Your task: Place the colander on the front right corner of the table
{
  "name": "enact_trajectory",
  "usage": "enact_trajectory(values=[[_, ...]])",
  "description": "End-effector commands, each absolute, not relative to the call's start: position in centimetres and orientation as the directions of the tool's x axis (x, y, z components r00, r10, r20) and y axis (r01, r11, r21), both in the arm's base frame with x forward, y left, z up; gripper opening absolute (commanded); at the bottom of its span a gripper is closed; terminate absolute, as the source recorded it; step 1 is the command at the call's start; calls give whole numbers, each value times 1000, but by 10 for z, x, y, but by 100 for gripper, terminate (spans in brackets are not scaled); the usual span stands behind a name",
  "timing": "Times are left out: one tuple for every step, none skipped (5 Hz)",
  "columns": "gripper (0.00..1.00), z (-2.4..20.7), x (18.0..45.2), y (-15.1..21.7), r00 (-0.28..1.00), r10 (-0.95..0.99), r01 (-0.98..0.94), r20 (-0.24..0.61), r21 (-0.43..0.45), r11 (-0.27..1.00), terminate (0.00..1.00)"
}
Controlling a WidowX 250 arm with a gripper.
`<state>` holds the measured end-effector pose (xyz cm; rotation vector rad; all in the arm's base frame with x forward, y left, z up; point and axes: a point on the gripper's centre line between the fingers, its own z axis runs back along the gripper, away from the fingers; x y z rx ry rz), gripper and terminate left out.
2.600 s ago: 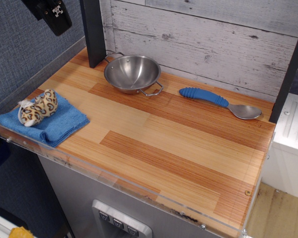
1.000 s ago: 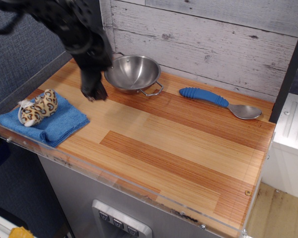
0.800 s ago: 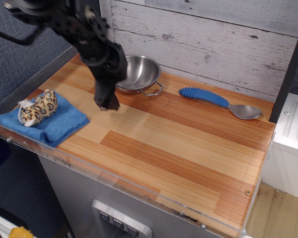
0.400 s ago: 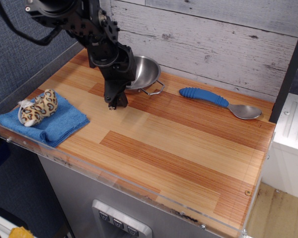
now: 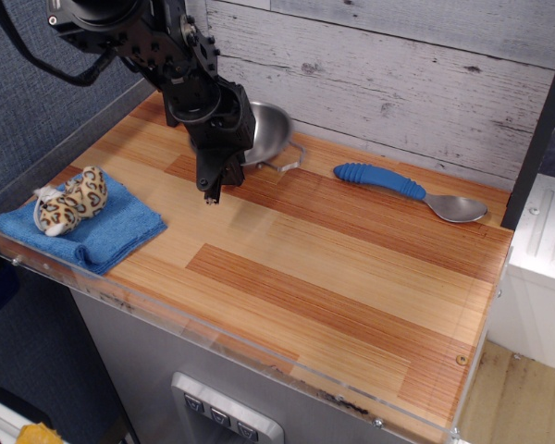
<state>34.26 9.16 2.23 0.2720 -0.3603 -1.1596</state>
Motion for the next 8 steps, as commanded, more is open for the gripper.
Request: enact_trajectory(values=[[0, 60, 348, 112, 409, -891, 790, 198, 412, 454, 0], [0, 73, 350, 118, 417, -882, 771, 219, 430, 471, 0], [0, 102, 347, 114, 393, -883, 757, 257, 454, 470, 0], [0, 121, 330, 94, 341, -893, 767, 294, 461, 445, 0], [0, 131, 304, 69, 280, -903, 792, 325, 453, 409, 0], [0, 136, 273, 43, 204, -920, 823, 333, 450, 346, 0], [0, 135, 242, 16, 122, -936, 854, 330, 445, 268, 0], [0, 131, 218, -6, 68, -944, 876, 323, 434, 211, 0]])
